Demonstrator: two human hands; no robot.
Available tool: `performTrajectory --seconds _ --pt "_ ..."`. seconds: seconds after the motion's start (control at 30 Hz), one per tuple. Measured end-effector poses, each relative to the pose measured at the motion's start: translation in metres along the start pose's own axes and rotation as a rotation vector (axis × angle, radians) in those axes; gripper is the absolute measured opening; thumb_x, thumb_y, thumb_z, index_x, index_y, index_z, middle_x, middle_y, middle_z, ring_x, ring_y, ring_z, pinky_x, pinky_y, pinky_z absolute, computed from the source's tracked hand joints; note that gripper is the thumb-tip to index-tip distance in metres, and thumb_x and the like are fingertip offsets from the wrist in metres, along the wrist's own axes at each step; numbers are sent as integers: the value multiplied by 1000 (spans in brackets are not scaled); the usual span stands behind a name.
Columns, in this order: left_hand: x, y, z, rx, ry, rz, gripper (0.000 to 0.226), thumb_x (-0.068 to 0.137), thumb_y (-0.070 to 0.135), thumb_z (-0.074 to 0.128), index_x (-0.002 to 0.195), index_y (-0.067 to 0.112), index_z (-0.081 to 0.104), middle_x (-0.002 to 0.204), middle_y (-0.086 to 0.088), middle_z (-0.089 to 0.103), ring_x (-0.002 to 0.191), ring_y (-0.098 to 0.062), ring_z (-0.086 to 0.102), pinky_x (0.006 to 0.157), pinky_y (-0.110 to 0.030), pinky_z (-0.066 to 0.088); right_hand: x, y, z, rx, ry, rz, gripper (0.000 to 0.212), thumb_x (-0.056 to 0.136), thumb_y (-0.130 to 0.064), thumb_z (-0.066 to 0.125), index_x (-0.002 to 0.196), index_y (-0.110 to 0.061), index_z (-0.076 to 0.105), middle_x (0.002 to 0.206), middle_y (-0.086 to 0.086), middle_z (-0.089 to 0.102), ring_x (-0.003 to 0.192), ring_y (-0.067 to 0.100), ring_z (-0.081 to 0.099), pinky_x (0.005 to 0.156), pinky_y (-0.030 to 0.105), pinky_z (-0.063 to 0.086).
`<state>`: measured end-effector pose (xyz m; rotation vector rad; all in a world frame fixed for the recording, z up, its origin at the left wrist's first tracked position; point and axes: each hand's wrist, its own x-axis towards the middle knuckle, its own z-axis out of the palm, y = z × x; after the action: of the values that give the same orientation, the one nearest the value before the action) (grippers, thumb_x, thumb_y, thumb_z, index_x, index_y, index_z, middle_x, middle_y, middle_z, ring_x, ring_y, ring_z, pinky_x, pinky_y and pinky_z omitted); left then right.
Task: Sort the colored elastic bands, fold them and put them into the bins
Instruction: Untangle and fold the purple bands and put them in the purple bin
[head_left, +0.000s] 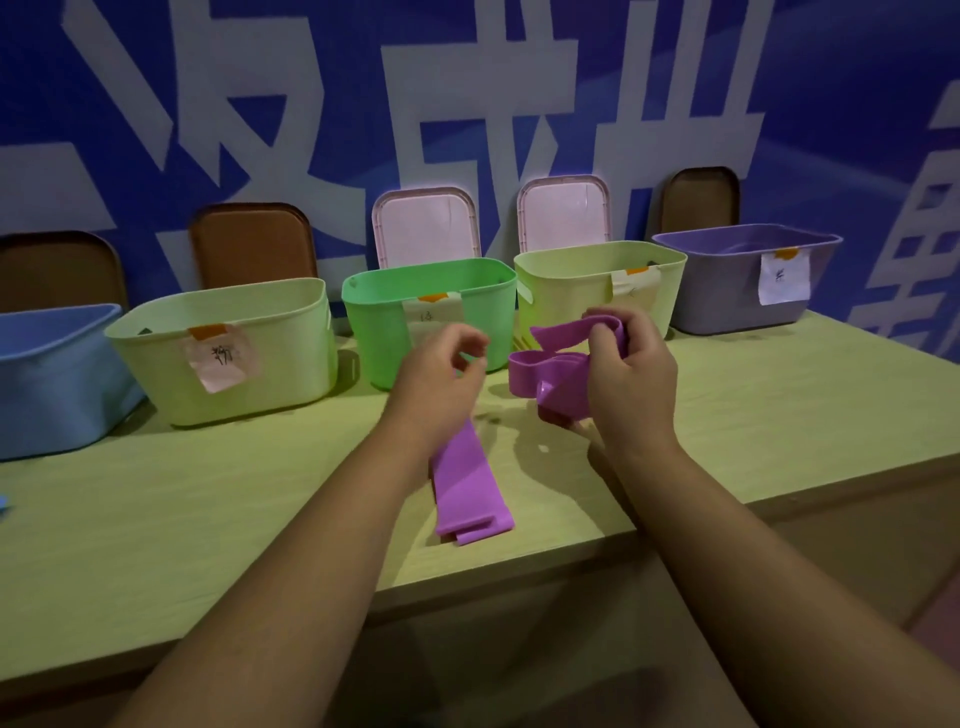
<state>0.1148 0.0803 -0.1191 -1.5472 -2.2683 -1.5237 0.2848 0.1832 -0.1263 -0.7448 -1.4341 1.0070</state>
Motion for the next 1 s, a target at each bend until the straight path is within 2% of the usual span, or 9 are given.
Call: performTrajectory --seconds 0.07,0.13,0.23,0.33,0.47,0.67,0.77,0.87,1.0 --pt "-6 19 4 -59 -184 34 34 105 26 67 139 30 62 128 14 66 112 1 62 94 -25 54 -4 -8 -3 79 -62 16 23 107 -17 57 114 -32 74 108 -14 72 103 14 70 73 31 66" --pt "-8 35 7 -148 -248 -3 40 106 34 66 145 32 59 134 14 65 113 -3 66 98 -31 57 -7 -17 -6 78 -124 9 23 108 -19 58 110 -33 76 103 -17 74 100 11 71 75 32 66" --pt "-9 52 5 -361 -164 -45 24 106 25 66 130 28 70 113 7 78 98 -12 77 95 -41 64 -11 -31 -13 104 -162 -9 22 108 -19 59 110 -32 77 100 -17 74 96 4 70 75 28 64" --pt "-9 65 -4 -499 -23 -56 13 103 14 70 112 22 76 98 3 80 90 -14 78 89 -38 65 -16 -46 -22 127 -176 -3 23 108 -20 59 112 -32 78 100 -15 74 91 3 69 71 21 59" --pt "-10 88 -25 -602 73 -44 14 100 15 74 110 25 78 100 6 80 96 -12 75 79 -26 61 -20 -69 -31 155 -265 8 23 108 -21 59 114 -32 79 108 -7 76 100 13 73 74 26 63" --pt "-23 128 -54 -652 70 14 17 101 14 73 108 28 78 105 1 81 108 -22 75 93 -38 63 -34 -115 -34 288 -448 226 32 105 -54 59 115 -32 81 112 -4 80 111 28 73 90 48 65" --pt "-37 143 -66 -614 52 50 16 102 18 72 114 27 77 106 5 80 106 -15 75 95 -37 63 -45 -132 -35 293 -478 199 22 99 -50 69 102 -34 84 104 1 81 103 27 75 78 40 63" --pt "-49 150 -73 -618 54 48 19 101 21 72 119 26 77 107 6 80 107 -15 75 94 -37 63 -55 -140 -37 293 -462 131 21 100 -45 71 105 -30 84 104 -4 81 104 17 75 91 40 61" --pt "-65 152 -73 -688 116 -29 28 97 15 79 123 18 71 113 -6 78 109 -24 77 92 -39 65 -70 -143 -37 346 -442 138 25 99 -38 75 112 -18 83 105 2 82 99 14 76 96 39 59"
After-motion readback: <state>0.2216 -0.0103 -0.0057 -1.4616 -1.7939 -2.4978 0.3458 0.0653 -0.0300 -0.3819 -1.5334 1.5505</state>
